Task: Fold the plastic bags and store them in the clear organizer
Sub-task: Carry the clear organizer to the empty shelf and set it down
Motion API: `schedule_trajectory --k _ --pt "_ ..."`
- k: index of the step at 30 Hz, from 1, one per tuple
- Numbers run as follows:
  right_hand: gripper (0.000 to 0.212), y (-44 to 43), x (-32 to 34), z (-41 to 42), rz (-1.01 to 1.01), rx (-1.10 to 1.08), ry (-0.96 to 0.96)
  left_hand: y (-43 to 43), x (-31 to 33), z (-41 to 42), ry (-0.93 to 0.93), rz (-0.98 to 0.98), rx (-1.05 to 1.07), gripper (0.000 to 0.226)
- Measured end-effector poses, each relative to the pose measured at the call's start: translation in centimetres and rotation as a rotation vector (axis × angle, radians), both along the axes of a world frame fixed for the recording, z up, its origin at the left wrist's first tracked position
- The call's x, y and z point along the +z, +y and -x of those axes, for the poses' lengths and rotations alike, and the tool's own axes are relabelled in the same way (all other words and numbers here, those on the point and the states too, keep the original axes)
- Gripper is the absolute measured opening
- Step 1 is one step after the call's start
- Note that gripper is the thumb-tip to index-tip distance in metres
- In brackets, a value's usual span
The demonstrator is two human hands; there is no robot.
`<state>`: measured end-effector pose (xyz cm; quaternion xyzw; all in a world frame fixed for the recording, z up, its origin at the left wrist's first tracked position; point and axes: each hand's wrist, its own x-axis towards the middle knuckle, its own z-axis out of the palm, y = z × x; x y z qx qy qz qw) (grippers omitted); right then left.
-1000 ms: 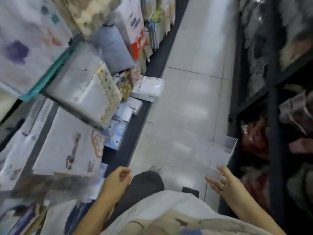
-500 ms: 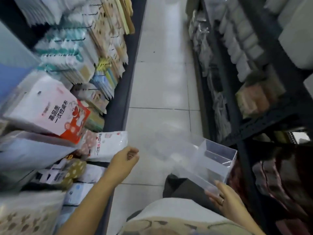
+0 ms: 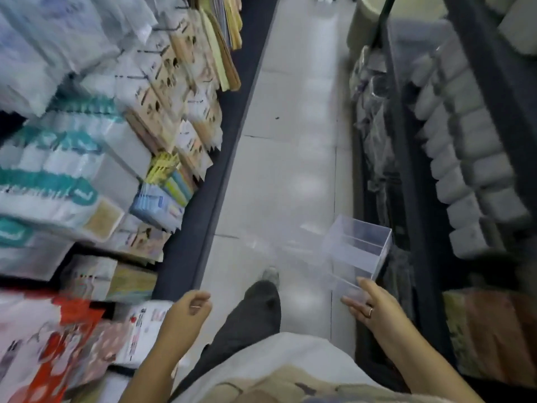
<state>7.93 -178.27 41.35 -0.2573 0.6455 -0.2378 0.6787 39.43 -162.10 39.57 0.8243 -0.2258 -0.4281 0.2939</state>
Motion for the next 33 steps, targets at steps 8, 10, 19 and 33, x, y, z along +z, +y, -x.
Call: schedule_trajectory --k 8,10,19,33 --pt "0.031 -20.7 1.3 -6.9 -0.031 -0.094 -0.006 -28.7 3.4 -10.2 -0.09 0.062 -0.245 0.012" --pt "0.03 -25.9 1.5 -7.9 -0.025 -0.122 0.0 -36.8 4.4 -11.7 -0.094 0.112 -0.294 0.012" --pt "0.025 -53.4 -1.0 -12.7 -0.061 -0.175 0.02 -66.0 3.6 -14.2 -0.046 0.166 -0.282 0.01" --pt "0.029 -97.4 -1.6 -26.8 -0.006 0.014 0.011 -98.3 0.4 -26.4 0.009 0.031 -0.105 0.01"
